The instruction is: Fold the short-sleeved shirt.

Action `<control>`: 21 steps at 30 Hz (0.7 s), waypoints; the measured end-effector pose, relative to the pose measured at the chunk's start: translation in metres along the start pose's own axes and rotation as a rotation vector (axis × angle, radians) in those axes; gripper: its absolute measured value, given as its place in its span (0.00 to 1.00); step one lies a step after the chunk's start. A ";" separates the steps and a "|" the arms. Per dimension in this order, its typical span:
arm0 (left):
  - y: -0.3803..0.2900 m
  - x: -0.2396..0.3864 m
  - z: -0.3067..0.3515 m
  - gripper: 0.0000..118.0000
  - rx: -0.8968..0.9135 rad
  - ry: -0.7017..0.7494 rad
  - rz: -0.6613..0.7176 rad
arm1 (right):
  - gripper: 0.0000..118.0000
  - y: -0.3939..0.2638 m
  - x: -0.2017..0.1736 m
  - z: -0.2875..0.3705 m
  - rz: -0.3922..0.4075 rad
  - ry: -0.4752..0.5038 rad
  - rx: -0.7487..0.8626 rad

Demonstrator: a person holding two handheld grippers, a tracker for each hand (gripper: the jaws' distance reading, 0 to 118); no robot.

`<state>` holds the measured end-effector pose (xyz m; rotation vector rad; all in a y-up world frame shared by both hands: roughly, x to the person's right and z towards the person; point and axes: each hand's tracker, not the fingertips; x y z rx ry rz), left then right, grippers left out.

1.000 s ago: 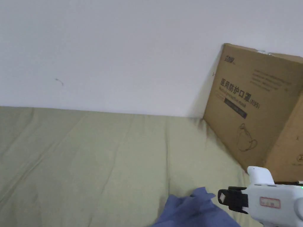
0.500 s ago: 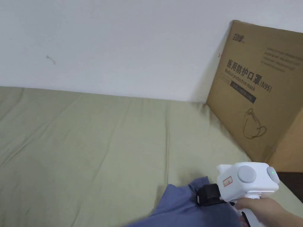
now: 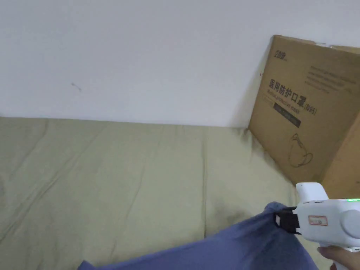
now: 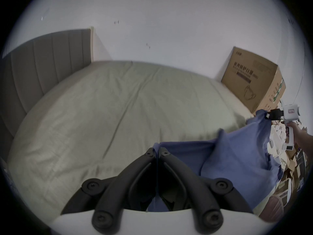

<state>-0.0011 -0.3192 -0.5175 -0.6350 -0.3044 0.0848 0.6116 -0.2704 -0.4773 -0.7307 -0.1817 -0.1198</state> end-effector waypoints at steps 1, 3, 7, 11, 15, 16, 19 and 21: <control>0.011 0.003 0.012 0.01 0.032 -0.007 -0.016 | 0.01 0.004 -0.001 0.025 -0.011 -0.020 0.041; 0.033 0.009 0.038 0.01 0.092 -0.033 -0.062 | 0.01 0.014 -0.003 0.074 -0.022 -0.025 0.114; 0.082 0.031 0.095 0.01 0.238 -0.030 -0.174 | 0.01 0.035 -0.019 0.178 -0.046 -0.037 0.276; 0.141 0.044 0.152 0.01 0.357 -0.060 -0.188 | 0.01 0.060 -0.027 0.257 -0.060 -0.046 0.370; 0.194 0.063 0.198 0.01 0.419 -0.077 -0.252 | 0.01 0.090 -0.033 0.311 -0.041 -0.064 0.460; 0.205 0.068 0.206 0.01 0.429 -0.078 -0.265 | 0.01 0.102 -0.029 0.317 -0.042 -0.066 0.473; 0.240 0.068 0.214 0.01 0.445 -0.064 -0.289 | 0.01 0.130 -0.035 0.345 -0.037 -0.080 0.536; 0.261 0.070 0.217 0.01 0.450 -0.060 -0.288 | 0.01 0.152 -0.031 0.351 -0.045 -0.086 0.549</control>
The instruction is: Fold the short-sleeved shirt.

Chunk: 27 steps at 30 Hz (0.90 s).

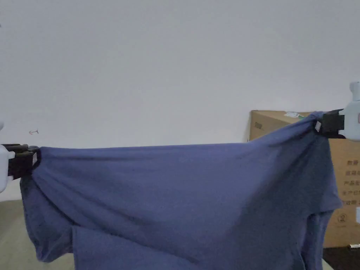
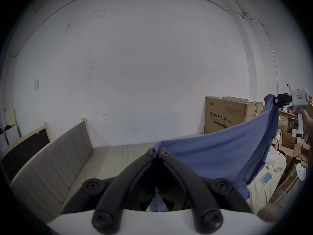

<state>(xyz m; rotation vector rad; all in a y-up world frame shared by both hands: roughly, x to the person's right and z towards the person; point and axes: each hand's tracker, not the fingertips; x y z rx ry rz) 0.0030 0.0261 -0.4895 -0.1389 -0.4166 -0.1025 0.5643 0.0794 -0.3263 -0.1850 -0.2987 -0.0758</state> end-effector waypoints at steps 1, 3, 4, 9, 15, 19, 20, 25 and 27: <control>0.009 -0.001 -0.003 0.01 0.003 0.004 -0.004 | 0.01 0.010 -0.001 -0.001 -0.006 -0.002 0.012; 0.026 -0.004 -0.014 0.01 0.009 0.012 -0.029 | 0.01 0.030 -0.001 -0.011 -0.023 -0.011 0.029; 0.034 -0.004 -0.019 0.01 0.009 0.011 -0.043 | 0.01 0.038 -0.003 -0.017 -0.024 -0.024 0.041; 0.058 -0.003 -0.061 0.01 -0.008 0.041 -0.091 | 0.01 0.075 -0.016 -0.055 0.015 -0.093 0.058; 0.073 -0.017 -0.126 0.01 -0.020 0.060 -0.037 | 0.01 0.106 -0.027 -0.126 0.036 -0.149 0.068; 0.085 -0.027 -0.175 0.01 -0.008 0.096 -0.024 | 0.01 0.122 -0.037 -0.171 0.056 -0.168 0.079; 0.089 -0.029 -0.186 0.01 -0.005 0.106 -0.018 | 0.01 0.124 -0.040 -0.181 0.063 -0.173 0.082; 0.108 -0.040 -0.238 0.01 0.028 0.155 0.005 | 0.01 0.133 -0.056 -0.227 0.095 -0.197 0.113; 0.113 -0.041 -0.255 0.01 0.038 0.185 -0.027 | 0.01 0.133 -0.062 -0.242 0.125 -0.213 0.128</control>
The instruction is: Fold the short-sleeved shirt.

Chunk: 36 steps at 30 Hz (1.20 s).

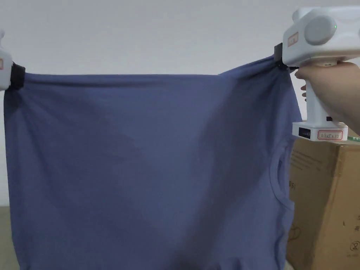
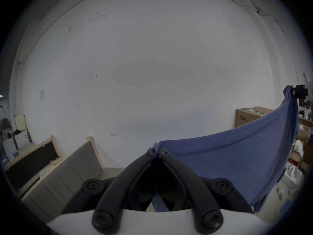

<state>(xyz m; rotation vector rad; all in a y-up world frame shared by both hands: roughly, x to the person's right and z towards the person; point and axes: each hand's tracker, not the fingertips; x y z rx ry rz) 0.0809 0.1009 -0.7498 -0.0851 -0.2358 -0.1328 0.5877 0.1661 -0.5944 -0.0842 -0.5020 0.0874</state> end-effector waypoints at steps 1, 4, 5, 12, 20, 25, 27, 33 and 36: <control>0.000 0.001 -0.007 0.01 0.014 0.023 -0.025 | 0.01 -0.002 -0.003 -0.006 0.005 0.003 0.008; -0.009 0.005 -0.022 0.01 0.017 0.032 -0.021 | 0.01 -0.013 -0.011 -0.021 0.009 0.004 0.019; -0.017 0.005 -0.029 0.01 0.007 0.028 -0.005 | 0.01 -0.021 -0.014 -0.027 0.007 0.006 0.013; -0.164 0.032 -0.066 0.01 -0.264 -0.056 -0.008 | 0.01 -0.186 -0.035 -0.057 -0.087 0.040 -0.210; -0.409 0.056 0.012 0.01 -0.689 -0.207 0.032 | 0.01 -0.470 -0.015 0.009 -0.133 0.086 -0.782; -0.476 0.042 0.117 0.01 -0.799 -0.254 0.011 | 0.01 -0.533 0.026 0.120 -0.024 0.168 -0.945; -0.474 0.036 0.166 0.01 -0.804 -0.289 0.056 | 0.01 -0.534 0.047 0.164 -0.018 0.213 -0.945; -0.472 0.024 0.263 0.01 -0.845 -0.370 -0.049 | 0.01 -0.544 0.086 0.268 0.139 0.337 -1.033; -0.472 0.010 0.295 0.01 -0.853 -0.378 0.005 | 0.01 -0.553 0.095 0.299 0.160 0.364 -1.062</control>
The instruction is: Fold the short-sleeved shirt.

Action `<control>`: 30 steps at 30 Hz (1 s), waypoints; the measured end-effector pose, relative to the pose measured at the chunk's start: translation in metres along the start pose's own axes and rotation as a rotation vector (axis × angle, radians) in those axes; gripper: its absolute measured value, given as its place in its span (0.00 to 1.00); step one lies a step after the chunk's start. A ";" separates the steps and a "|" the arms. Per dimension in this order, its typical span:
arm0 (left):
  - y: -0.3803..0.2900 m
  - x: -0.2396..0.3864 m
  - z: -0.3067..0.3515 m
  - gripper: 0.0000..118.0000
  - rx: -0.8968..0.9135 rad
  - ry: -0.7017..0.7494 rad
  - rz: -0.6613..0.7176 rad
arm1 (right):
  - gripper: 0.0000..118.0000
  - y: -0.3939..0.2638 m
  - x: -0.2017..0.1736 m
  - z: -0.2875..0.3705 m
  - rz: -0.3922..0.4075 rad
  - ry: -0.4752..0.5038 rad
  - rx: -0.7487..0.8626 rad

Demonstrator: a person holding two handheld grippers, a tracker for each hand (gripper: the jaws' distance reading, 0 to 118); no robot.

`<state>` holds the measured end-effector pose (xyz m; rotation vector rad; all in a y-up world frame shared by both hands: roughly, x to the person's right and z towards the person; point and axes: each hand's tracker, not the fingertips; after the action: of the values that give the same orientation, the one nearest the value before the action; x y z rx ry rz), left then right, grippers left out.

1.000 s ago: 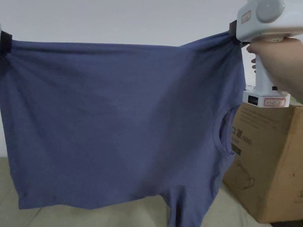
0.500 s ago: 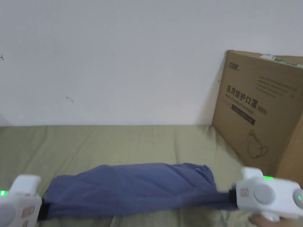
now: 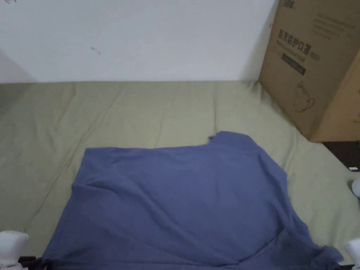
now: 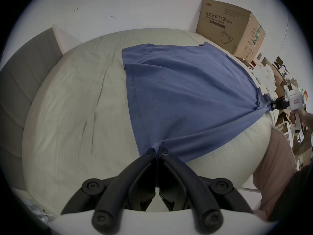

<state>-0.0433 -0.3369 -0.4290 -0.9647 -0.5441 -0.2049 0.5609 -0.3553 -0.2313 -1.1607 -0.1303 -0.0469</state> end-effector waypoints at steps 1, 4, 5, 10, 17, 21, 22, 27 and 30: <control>-0.008 0.001 0.007 0.01 0.000 -0.003 0.010 | 0.01 -0.007 -0.001 0.003 -0.017 0.013 -0.010; -0.025 -0.001 0.018 0.01 -0.006 0.002 0.018 | 0.01 -0.018 -0.009 0.011 -0.047 0.050 -0.030; -0.029 -0.002 0.022 0.01 -0.009 0.001 0.017 | 0.01 -0.021 -0.010 0.013 -0.049 0.058 -0.041; -0.041 0.000 0.022 0.01 -0.058 -0.016 -0.046 | 0.01 -0.026 -0.016 0.014 -0.051 0.057 -0.106; -0.044 0.006 0.002 0.25 -0.121 0.062 -0.124 | 0.13 -0.019 -0.024 0.005 -0.151 0.017 -0.143; -0.035 0.009 0.027 0.99 -0.086 0.028 -0.106 | 0.95 -0.011 -0.019 0.029 -0.136 -0.002 -0.016; -0.029 0.011 0.040 1.00 -0.023 0.023 -0.086 | 0.96 -0.008 -0.022 0.045 -0.142 0.016 0.068; -0.006 0.020 0.101 0.99 0.302 -0.041 0.142 | 0.96 0.005 -0.048 0.107 -0.233 0.110 0.438; -0.009 0.045 0.128 0.86 0.575 -0.039 0.191 | 0.93 -0.006 -0.090 0.141 -0.168 0.017 0.837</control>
<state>-0.0528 -0.2336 -0.3414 -0.4548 -0.5035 0.1399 0.4600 -0.2311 -0.1821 -0.3119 -0.2068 -0.1360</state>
